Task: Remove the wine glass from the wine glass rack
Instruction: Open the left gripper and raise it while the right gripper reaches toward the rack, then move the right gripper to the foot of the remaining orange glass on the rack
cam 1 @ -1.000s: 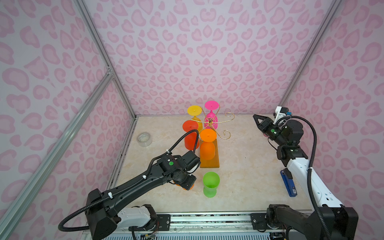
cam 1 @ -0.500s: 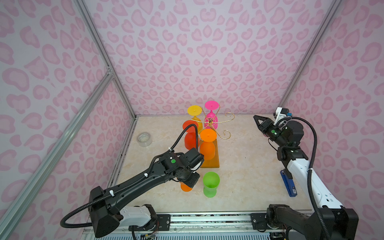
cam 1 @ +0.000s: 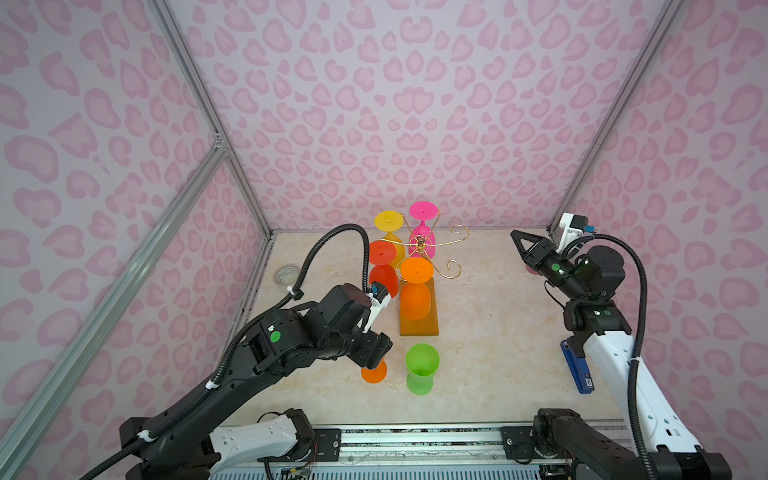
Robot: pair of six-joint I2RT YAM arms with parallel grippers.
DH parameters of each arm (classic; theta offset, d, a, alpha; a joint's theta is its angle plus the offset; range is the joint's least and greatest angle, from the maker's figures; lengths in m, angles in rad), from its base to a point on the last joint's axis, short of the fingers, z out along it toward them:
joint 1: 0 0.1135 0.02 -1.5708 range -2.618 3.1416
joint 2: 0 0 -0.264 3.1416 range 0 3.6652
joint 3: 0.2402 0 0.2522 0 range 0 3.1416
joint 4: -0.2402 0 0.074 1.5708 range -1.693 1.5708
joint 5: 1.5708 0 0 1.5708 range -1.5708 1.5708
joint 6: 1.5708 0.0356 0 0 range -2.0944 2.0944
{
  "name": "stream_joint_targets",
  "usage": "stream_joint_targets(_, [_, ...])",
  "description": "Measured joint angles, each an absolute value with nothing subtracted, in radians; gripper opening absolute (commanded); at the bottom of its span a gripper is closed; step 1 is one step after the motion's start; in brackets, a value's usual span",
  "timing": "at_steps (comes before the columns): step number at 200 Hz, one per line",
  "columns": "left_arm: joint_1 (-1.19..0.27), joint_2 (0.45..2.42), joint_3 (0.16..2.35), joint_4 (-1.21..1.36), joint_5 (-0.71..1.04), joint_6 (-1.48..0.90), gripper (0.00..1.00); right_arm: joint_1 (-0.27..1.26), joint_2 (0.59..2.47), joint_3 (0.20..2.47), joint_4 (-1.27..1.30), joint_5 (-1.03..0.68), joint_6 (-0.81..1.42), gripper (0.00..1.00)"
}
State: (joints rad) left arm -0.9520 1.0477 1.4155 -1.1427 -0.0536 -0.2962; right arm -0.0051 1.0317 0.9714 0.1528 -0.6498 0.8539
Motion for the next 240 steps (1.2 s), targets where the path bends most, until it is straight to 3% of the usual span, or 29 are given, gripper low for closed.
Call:
stream_joint_targets(71, [-0.952, 0.844, 1.387, -0.908, -0.380, -0.238, 0.89, 0.264, 1.081, 1.195, -0.060, -0.699, 0.719, 0.34])
stream_joint_targets(110, [-0.950, 0.809, 1.335, -0.702, -0.513, -0.168, 0.90, 0.414, 1.186, 1.304, -0.243, -0.701, 0.596, 0.36])
stream_joint_targets(240, [-0.941, 0.848, 1.303, -0.566, -0.530, -0.104, 0.90, 0.524, 1.289, 1.337, -0.369, -0.707, 0.531, 0.38])
